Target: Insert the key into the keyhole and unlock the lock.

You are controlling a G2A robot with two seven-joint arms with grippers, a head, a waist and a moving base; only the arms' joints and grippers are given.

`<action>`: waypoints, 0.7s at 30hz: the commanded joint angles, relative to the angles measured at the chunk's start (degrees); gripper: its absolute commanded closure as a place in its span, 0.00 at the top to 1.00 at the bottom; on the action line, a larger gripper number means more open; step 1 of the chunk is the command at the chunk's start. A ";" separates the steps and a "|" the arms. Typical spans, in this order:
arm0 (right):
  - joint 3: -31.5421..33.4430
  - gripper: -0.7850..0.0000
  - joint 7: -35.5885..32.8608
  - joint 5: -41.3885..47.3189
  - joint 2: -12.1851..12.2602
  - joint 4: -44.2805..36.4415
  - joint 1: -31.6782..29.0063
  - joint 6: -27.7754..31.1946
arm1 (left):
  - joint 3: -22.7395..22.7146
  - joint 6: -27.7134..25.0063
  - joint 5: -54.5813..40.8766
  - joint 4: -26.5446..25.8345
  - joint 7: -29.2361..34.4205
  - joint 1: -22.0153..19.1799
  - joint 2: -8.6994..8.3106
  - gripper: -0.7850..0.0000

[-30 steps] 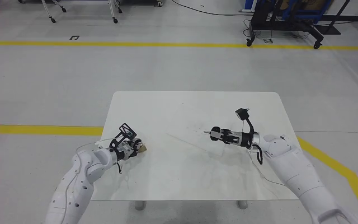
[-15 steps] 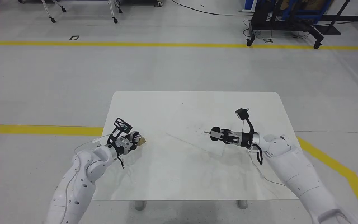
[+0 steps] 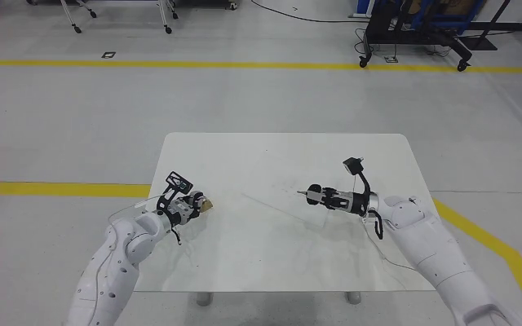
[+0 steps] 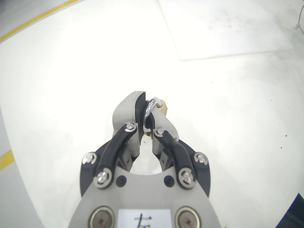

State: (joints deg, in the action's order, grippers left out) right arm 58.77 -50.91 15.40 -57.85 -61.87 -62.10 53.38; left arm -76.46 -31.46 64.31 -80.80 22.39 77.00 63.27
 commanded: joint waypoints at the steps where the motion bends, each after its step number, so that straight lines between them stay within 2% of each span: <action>1: 0.00 0.00 0.00 0.00 0.00 0.00 0.00 0.00 | 0.00 0.00 0.00 0.00 0.00 0.00 0.00 0.00; 3: 0.00 0.00 0.00 0.00 0.00 0.00 0.00 0.00 | 0.39 0.62 -5.27 1.26 -0.42 0.41 0.37 0.00; 6: 0.00 0.00 0.00 0.00 0.00 0.00 0.00 0.00 | 1.62 3.39 -14.91 5.91 3.46 -2.29 1.20 0.00; 11: 0.00 0.00 0.00 0.00 0.00 0.00 0.00 0.00 | 4.40 10.20 -37.10 15.81 13.51 -10.93 3.35 0.00; 17: 0.00 0.00 0.00 0.00 0.00 0.00 0.00 0.00 | 10.79 10.41 -39.88 22.18 15.65 -17.77 5.39 0.00; 21: 0.00 0.00 0.00 0.00 0.00 0.00 0.00 0.00 | 10.88 10.53 -39.97 22.58 15.40 -18.02 5.46 0.00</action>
State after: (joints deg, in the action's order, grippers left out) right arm 58.77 -50.91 15.40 -57.85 -61.87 -62.10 53.38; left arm -65.53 -20.96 24.33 -58.14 37.77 58.92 68.74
